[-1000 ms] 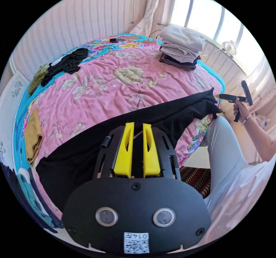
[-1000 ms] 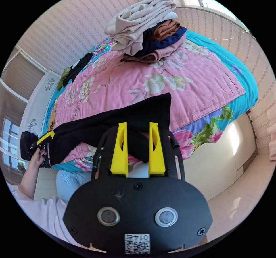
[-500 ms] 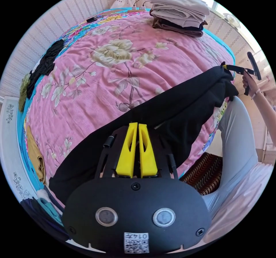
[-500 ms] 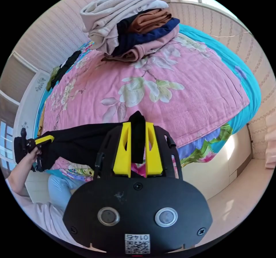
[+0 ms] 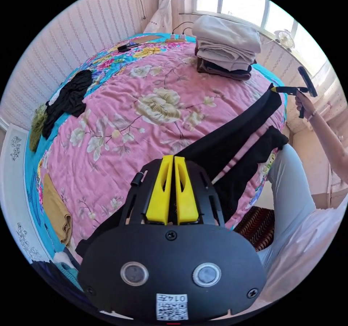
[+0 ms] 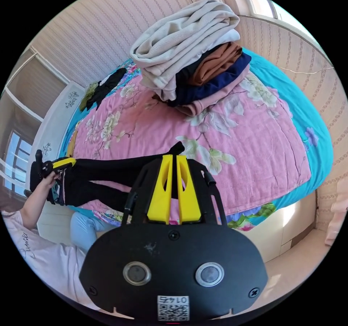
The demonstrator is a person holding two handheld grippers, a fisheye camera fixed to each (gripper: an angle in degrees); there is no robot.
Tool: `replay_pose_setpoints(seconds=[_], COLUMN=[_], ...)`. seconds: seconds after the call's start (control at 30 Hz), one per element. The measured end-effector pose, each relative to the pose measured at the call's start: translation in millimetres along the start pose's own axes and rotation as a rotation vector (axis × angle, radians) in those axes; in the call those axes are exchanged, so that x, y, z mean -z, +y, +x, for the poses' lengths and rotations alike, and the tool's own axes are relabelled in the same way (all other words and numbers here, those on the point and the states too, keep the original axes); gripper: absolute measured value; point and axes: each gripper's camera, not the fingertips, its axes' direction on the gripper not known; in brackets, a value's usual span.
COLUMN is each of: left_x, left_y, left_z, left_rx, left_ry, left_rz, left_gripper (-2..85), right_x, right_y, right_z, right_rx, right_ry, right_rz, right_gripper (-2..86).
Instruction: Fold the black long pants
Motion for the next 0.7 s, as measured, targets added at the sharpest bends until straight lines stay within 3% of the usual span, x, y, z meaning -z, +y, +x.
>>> replay_pose_setpoints(seconds=[0.17,0.27,0.47,0.7], left_x=[-27,-22,-18,-78], left_y=[-6,13,83,117], left_z=[-21,-2,51,76], left_rx=[0.118,0.019,-0.095,-0.053], left_ry=[0.022,0.083,0.245,0.194], left_rz=[-0.028,0.009,-0.028,-0.173], left_gripper=[-0.7,-0.2,4.3,5.8], right_x=[21,36,51,50], right_y=[-34,-17,79,149], right_z=[-3,-14,-21,-21], right_rx=[-0.058,-0.008,0.023,-0.051], right_ry=[0.045,0.037,0.041,0.011], right_rz=[0.035,0.028,-0.113,-0.272], right_gripper=[4.5,6.1,8.4,9.3])
